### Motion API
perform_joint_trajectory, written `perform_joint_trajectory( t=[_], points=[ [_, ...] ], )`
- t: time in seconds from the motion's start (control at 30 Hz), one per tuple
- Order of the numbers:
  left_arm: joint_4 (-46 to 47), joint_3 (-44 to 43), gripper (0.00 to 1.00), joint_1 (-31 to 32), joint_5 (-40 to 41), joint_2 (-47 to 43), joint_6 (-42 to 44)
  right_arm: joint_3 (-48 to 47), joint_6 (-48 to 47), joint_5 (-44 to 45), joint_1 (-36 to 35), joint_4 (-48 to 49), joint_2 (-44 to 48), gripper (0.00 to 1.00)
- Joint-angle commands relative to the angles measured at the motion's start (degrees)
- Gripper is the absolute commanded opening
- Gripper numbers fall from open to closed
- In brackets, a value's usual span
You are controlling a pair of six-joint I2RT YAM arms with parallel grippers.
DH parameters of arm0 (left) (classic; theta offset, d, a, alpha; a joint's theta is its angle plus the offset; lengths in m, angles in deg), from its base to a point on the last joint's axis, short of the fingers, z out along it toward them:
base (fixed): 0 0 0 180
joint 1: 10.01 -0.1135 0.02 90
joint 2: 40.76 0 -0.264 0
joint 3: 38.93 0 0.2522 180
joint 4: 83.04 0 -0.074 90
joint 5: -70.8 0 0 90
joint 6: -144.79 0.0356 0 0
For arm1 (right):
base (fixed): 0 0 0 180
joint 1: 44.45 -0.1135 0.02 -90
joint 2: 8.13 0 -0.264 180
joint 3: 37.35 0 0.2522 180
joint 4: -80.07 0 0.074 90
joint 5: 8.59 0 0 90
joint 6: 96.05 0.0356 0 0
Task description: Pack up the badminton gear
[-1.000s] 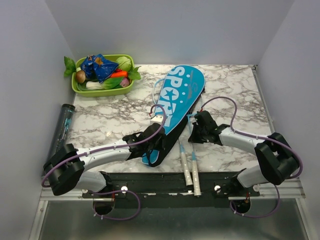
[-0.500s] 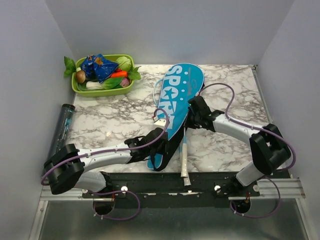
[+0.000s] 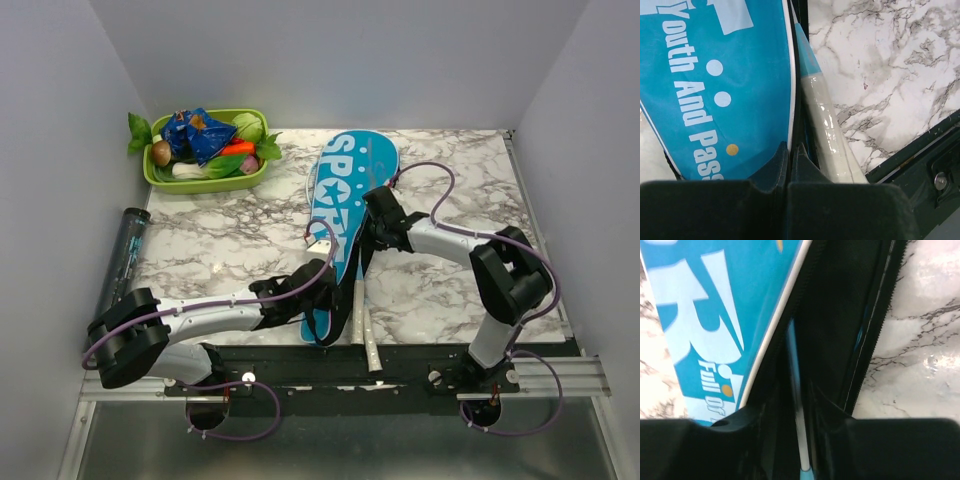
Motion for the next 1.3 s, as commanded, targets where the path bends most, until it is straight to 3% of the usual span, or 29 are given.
perform_joint_trajectory(
  t=[0.0,0.17,0.33,0.67,1.0,1.27],
  points=[
    [1.73,0.13,0.00,1.06,-2.37,0.58,-1.15,0.46,0.44,1.63,0.29,5.46,2.54,0.43],
    [0.41,-0.92,0.00,1.06,0.19,2.07,-0.45,4.52,-2.02,1.63,0.38,1.62,8.52,0.54],
    [0.32,-1.71,0.00,1.06,1.94,4.53,-0.27,11.63,-4.48,-2.05,0.29,-0.77,19.84,0.55],
    [2.16,-2.24,0.00,1.06,1.86,6.12,-0.89,23.85,-8.44,-20.51,0.12,-2.18,34.18,0.54],
    [2.61,-2.95,0.00,1.24,1.07,5.94,-1.59,30.36,-6.77,-25.08,-1.64,1.59,36.30,0.52],
    [2.34,-2.77,0.00,1.50,1.33,5.42,-1.68,31.59,-4.57,-25.44,-4.36,6.25,32.53,0.52]
  ],
)
